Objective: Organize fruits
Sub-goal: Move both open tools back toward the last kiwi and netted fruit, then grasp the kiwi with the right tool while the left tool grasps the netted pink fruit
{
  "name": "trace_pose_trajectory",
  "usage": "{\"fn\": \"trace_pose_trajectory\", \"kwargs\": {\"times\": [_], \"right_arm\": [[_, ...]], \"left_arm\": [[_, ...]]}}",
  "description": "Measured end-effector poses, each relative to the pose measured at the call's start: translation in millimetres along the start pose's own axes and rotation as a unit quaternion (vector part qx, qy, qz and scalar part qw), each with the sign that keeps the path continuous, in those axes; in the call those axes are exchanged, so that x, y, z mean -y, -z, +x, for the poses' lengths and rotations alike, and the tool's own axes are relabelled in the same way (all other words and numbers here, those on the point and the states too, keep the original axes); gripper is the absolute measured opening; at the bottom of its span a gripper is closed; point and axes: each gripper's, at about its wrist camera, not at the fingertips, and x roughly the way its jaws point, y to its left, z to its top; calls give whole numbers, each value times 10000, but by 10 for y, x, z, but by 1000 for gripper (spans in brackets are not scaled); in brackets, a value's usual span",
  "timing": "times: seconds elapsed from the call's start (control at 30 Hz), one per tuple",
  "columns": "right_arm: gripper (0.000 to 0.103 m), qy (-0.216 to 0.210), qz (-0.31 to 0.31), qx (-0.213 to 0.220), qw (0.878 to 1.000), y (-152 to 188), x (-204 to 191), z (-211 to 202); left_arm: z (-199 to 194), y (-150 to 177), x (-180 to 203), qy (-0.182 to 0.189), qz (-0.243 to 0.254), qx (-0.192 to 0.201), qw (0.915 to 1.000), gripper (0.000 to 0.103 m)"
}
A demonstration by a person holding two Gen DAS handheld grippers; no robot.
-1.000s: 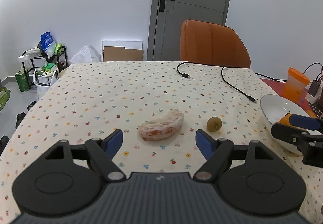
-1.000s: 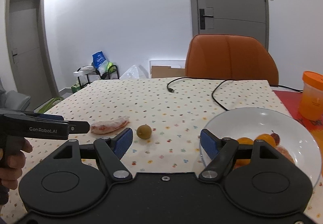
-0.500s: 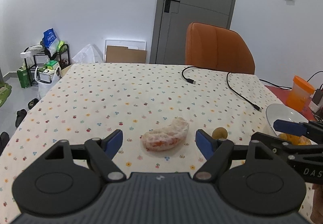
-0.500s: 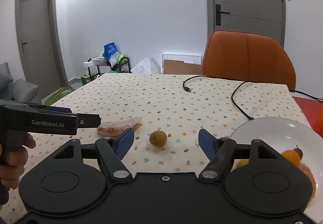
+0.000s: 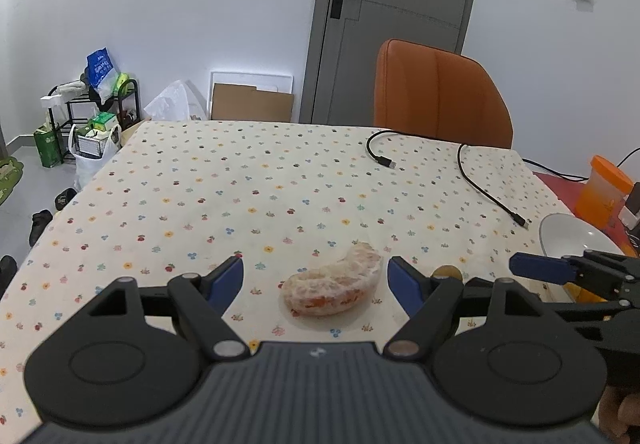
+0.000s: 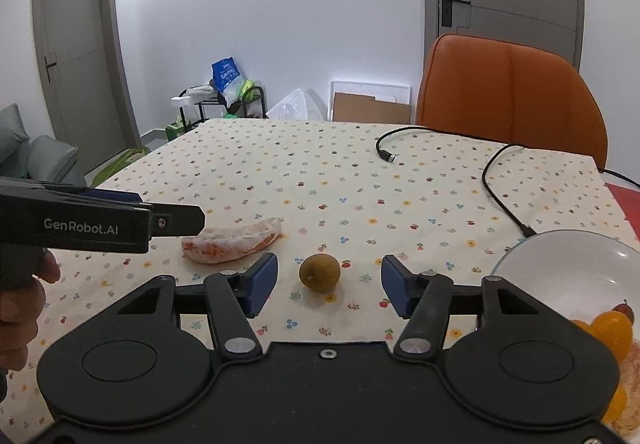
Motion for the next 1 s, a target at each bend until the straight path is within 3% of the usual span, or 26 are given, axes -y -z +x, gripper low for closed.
{"fn": "trace_pose_trajectory", "kwargs": {"times": [0.5,0.67,1.0], "right_arm": [[47,14,-151,-215,9997,9,-86,302],[26,71,-188,-355,9992,54,-89,384],[26,-34,-15,-58,10000,28,8,207]], "left_arm": [[178,33,-77,-45,-91,-138,9999,78],[220,45,-103,-85,-105,-184,9997,78],[272,65,-6,-101,40,-210,9997,78]]}}
